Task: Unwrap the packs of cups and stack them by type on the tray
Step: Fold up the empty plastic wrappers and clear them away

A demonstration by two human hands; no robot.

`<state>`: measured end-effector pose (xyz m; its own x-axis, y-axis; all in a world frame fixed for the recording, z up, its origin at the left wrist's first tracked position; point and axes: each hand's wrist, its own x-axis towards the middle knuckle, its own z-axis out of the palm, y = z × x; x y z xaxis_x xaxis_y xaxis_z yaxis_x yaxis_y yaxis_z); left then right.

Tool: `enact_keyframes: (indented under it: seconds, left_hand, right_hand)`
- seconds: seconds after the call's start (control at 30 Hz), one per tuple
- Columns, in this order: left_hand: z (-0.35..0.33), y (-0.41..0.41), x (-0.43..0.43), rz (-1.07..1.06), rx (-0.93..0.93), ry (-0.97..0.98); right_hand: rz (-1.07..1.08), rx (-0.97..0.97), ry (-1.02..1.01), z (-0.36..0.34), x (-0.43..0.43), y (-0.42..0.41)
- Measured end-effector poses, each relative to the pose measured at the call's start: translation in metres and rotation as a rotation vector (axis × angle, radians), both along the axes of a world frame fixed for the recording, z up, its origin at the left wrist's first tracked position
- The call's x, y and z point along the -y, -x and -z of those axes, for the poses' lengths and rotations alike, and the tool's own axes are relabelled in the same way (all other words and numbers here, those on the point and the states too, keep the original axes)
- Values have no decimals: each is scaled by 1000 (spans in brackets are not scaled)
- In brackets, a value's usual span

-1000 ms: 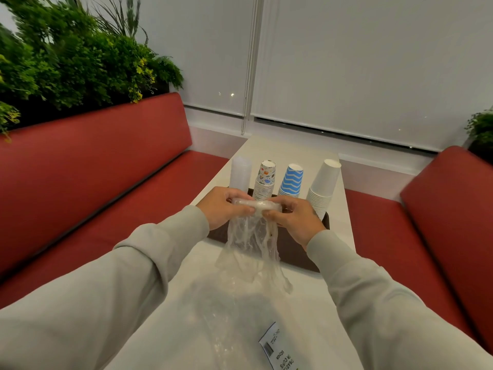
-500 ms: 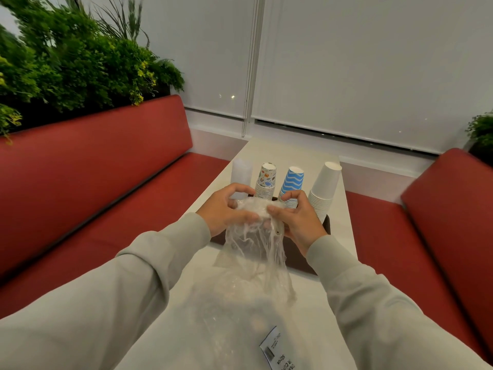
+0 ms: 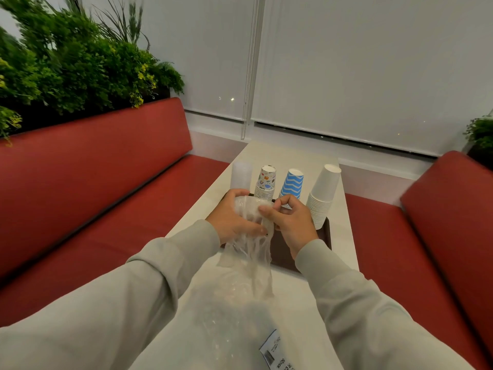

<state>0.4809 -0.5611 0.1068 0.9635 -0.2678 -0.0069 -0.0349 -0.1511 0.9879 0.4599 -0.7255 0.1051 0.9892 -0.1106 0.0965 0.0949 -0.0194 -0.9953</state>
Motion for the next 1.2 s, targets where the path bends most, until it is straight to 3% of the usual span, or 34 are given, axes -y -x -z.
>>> enact_keyframes:
  seconds: [0.37, 0.57, 0.7, 0.83, 1.03, 1.2]
  left_hand:
    - [-5, -4, -10, 85, 114, -81]
    - [-6, -8, -14, 66, 129, -158]
    - [-5, -12, -16, 45, 87, -173]
    - [-9, -18, -18, 21, 55, -270]
    - [-15, -20, -25, 20, 73, -330]
    - [-7, -18, -27, 7, 61, -217]
  right_hand:
    - [-130, -346, -280, -8, 4, 1]
    - [-131, -381, -101, -6, 2, -4]
    - [-100, -297, 279, -6, 2, -9]
    - [-228, -125, 630, -12, -1, -8]
    - [-158, -9, 569, -15, -16, -12]
    - [-91, 6, 542, -15, -29, -19]
